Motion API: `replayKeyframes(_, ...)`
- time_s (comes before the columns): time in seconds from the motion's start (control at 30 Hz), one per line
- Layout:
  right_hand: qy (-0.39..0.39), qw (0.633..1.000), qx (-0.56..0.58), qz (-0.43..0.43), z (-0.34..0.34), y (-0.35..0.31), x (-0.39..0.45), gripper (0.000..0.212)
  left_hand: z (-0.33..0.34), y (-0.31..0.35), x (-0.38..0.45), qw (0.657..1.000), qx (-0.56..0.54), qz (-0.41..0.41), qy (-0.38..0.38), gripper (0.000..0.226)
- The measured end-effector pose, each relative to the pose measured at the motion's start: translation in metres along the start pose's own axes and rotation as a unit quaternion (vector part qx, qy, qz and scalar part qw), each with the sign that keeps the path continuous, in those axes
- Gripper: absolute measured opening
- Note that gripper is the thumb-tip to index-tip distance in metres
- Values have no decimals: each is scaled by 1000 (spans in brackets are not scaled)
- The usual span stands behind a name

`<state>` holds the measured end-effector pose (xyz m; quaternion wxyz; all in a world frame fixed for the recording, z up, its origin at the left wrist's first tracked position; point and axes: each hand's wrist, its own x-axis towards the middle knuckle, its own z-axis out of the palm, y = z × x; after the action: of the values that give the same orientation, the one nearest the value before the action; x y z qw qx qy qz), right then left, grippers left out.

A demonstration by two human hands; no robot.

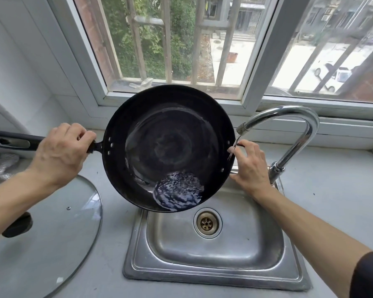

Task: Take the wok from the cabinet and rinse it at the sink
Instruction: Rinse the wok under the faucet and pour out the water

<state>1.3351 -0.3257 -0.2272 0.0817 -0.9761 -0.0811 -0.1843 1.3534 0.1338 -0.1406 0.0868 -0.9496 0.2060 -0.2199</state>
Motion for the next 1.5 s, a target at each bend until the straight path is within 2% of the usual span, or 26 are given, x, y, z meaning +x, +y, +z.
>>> replayKeyframes(0.13, -7, 1000, -3, -7, -2, 1, -9, 60, 4, 5, -12, 1000, -4, 9, 8, 16)
replayKeyframes(0.23, -15, 1000, -9, -9, -6, 2, -17, 63, 6, 9, -19, 1000, -12, 10, -1, 15)
replayKeyframes(0.43, -31, 999, -22, -8, -13, 4, -36, 71, 6, 18, -30, 999, -29, 5, -12, 27)
replayKeyframes(0.57, -42, 999, -19, -7, -19, 6, -49, 71, 8, 23, -37, 999, -35, 24, -3, 11)
replayKeyframes(0.63, -53, 998, -18, -11, -22, 7, -54, 72, 9, 24, -40, 998, -41, 37, -1, 16)
replayKeyframes(0.7, -68, 997, -15, -13, -27, 8, -59, 74, 10, 26, -42, 998, -46, 45, -4, 11)
replayKeyframes(0.83, -95, 995, -13, -15, -35, 12, -69, 75, 12, 31, -43, 997, -56, 39, -21, 28)
replayKeyframes(0.97, -129, 991, -17, -26, -45, 17, -79, 76, 20, 33, -44, 994, -70, 82, -8, 9)
replayKeyframes(1.07, -164, 986, -19, -36, -56, 17, -85, 78, 41, 24, -48, 991, -69, 109, -21, 10)
replayKeyframes(1.13, -194, 980, -31, -39, -60, 16, -89, 78, 61, 16, -50, 991, -83, 104, -27, 29)
replayKeyframes(1.2, -224, 973, -41, -46, -60, 16, -91, 79, 73, 11, -51, 990, -98, 100, -33, 39)
replayKeyframes(1.33, -265, 962, -34, -56, -61, 17, -94, 80, 72, 10, -53, 984, -112, 133, -45, 40)
replayKeyframes(1.5, -272, 960, -35, -63, -75, 22, -98, 78, 74, 20, -54, 976, -136, 149, -75, 46)
